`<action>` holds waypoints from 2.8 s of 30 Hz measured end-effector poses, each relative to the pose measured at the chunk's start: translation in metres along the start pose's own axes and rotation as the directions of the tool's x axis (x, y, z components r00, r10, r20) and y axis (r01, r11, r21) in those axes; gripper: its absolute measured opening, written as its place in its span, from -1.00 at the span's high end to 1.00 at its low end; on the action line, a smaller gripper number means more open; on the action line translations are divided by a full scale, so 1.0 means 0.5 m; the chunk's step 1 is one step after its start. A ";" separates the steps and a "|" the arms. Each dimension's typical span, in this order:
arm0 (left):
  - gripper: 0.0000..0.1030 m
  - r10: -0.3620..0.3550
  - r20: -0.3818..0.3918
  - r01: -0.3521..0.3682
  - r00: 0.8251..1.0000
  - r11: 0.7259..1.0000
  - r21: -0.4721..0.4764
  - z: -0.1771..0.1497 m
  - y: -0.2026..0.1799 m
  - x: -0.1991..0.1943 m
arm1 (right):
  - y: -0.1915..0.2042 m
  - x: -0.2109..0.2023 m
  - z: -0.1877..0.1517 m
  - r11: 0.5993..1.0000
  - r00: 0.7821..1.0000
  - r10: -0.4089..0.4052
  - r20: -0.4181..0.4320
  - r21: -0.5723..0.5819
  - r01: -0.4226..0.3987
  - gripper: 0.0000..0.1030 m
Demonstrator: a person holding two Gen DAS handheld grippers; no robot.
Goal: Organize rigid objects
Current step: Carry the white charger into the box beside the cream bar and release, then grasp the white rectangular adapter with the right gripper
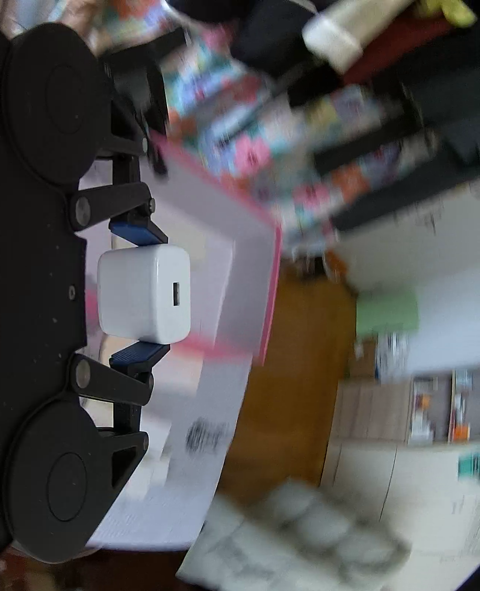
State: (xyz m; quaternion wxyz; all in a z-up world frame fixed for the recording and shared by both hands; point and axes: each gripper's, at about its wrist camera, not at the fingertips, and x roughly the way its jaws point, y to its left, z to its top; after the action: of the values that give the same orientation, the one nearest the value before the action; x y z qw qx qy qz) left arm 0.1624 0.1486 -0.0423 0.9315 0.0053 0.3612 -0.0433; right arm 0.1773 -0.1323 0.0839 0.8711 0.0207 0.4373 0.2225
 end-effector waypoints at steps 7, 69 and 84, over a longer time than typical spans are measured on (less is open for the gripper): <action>0.91 -0.005 0.002 0.005 1.000 1.000 -0.001 -0.002 -0.003 0.000 | 0.133 0.115 0.027 0.965 0.987 0.068 -0.143 -0.243 -0.101 -0.16; 0.88 -0.016 0.008 0.016 1.000 1.000 0.002 -0.005 0.003 -0.003 | -0.146 0.054 0.049 0.985 0.981 -0.141 -0.134 0.077 0.153 -0.29; 0.89 0.007 -0.006 -0.007 1.000 1.000 0.016 -0.005 0.001 0.008 | -0.343 0.157 -0.088 0.935 0.930 -0.255 -0.266 0.176 0.307 -0.30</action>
State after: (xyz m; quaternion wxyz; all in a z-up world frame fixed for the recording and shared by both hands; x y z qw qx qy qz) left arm 0.1637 0.1489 -0.0466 0.9304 0.0141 0.3637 -0.0430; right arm 0.2472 -0.2617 -0.0420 0.8275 0.0246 0.5589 0.0472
